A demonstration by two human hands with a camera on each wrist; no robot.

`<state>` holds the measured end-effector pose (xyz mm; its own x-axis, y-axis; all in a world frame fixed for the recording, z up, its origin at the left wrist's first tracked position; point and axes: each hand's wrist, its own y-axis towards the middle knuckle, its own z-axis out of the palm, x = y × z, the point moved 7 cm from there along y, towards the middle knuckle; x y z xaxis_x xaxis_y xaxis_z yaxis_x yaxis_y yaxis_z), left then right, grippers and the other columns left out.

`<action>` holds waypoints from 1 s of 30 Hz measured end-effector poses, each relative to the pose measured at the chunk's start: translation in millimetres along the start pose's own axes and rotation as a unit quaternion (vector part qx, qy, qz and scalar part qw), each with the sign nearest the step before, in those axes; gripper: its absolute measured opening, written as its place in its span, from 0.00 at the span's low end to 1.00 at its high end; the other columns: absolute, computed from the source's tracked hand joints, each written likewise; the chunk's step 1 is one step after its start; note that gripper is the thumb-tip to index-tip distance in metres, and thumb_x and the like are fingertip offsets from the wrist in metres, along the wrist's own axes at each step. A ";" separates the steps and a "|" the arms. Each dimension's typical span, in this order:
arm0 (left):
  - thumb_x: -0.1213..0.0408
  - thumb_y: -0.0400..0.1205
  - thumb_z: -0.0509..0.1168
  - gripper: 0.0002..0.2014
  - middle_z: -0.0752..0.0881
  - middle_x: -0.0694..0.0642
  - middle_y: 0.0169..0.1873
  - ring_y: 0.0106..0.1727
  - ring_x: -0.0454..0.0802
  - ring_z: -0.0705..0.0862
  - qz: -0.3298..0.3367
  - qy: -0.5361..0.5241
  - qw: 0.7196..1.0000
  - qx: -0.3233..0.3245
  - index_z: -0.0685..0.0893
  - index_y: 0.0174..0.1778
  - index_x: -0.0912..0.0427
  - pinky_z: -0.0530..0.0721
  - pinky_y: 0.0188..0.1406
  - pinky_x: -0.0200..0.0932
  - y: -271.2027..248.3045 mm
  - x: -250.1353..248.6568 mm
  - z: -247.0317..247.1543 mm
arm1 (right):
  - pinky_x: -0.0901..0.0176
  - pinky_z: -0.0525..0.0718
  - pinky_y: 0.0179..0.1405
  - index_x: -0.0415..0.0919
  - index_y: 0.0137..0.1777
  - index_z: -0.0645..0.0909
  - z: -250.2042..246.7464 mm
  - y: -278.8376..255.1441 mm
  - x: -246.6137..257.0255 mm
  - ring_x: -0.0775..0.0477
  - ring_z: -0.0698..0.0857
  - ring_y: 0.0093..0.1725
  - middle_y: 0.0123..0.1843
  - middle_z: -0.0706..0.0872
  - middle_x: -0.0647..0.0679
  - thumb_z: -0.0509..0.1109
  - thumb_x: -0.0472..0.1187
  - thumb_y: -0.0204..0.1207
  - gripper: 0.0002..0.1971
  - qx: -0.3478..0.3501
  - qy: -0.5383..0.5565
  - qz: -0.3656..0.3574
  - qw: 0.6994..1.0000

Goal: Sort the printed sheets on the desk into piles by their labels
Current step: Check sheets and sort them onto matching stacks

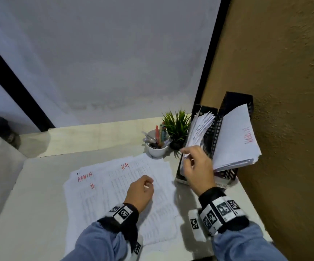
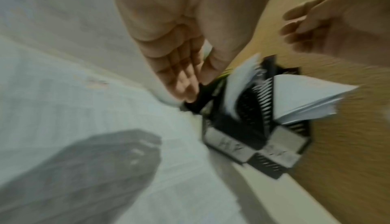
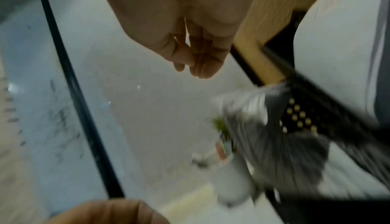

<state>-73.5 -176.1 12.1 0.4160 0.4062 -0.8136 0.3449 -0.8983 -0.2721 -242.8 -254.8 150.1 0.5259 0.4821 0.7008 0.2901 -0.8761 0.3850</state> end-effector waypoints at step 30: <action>0.79 0.77 0.59 0.20 0.84 0.54 0.35 0.38 0.51 0.80 -0.178 -0.177 0.958 -0.136 0.85 0.25 0.54 0.77 0.43 0.42 -33.4 151.3 -42.9 | 0.64 0.76 0.32 0.29 0.43 0.73 159.9 -123.2 -105.2 0.45 0.80 0.40 0.41 0.83 0.34 0.68 0.22 0.64 0.09 0.225 0.092 0.433 0.868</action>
<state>14.0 -77.5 -79.8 -0.0635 0.5535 -0.8304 0.6387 -0.6168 -0.4600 -206.0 -197.4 -67.1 0.5784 -0.4018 0.7100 0.1543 -0.8007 -0.5788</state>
